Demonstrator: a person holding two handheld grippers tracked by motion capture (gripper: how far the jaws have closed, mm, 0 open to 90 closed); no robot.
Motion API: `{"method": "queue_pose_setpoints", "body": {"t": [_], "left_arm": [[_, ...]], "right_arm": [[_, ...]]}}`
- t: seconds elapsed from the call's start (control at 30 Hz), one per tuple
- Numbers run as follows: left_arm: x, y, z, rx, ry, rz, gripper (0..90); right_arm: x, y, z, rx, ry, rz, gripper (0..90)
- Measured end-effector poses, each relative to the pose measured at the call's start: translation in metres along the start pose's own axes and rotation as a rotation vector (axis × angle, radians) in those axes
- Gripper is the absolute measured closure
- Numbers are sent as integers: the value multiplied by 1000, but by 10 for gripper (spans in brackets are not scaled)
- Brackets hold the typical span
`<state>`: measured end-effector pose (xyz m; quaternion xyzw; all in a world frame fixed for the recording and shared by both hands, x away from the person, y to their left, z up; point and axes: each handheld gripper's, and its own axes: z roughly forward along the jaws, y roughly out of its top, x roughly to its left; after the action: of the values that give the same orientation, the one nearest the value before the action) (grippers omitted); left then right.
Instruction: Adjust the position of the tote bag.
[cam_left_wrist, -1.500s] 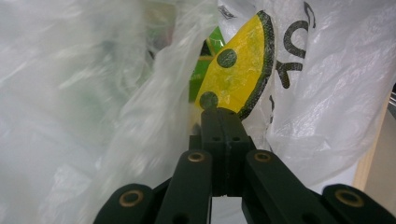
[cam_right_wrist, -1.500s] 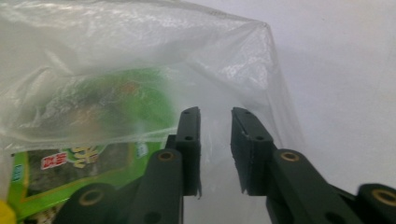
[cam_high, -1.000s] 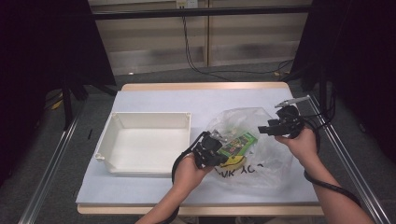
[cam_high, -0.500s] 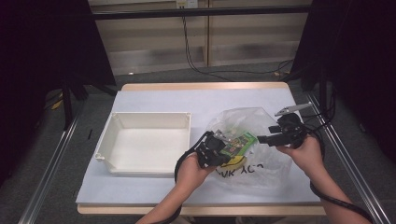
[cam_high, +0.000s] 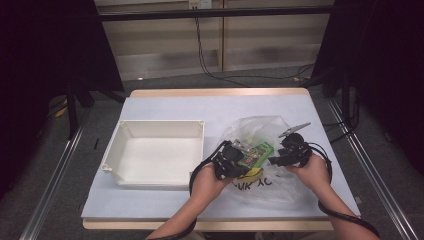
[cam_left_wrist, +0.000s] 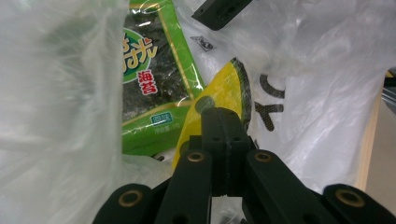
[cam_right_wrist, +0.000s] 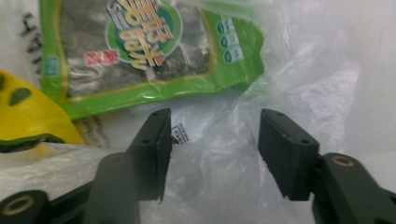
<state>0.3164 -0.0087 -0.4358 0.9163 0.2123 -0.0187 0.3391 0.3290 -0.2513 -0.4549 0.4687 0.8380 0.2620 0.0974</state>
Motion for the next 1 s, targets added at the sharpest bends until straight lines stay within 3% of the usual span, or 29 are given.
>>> {"method": "queue_pose_setpoints", "body": {"t": [0.17, 0.27, 0.33, 0.5, 0.63, 0.7, 0.8, 1.0], "left_arm": [[1, -1, 0, 10, 4, 13, 900], [2, -1, 1, -4, 16, 3, 900], [2, -2, 3, -16, 21, -13, 900], [6, -4, 14, 17, -1, -8, 867], [1, -6, 20, 51, -19, -9, 900], [-1, -7, 23, 88, -35, 5, 900], [-4, -9, 28, 129, -47, 13, 900], [-4, -10, 29, 138, -57, 18, 900]], "right_arm": [[4, -2, 8, 15, -49, -55, 665], [2, -3, 5, -1, -50, -46, 813], [-1, -4, 1, -21, -27, -35, 863], [-8, -6, -7, -48, -6, 4, 886], [-18, -8, -16, -85, 6, 37, 884], [-24, -9, -21, -90, -8, 51, 883], [-34, -13, -26, -120, 7, 80, 883], [-51, -21, -33, -125, -1, 116, 885]]}}
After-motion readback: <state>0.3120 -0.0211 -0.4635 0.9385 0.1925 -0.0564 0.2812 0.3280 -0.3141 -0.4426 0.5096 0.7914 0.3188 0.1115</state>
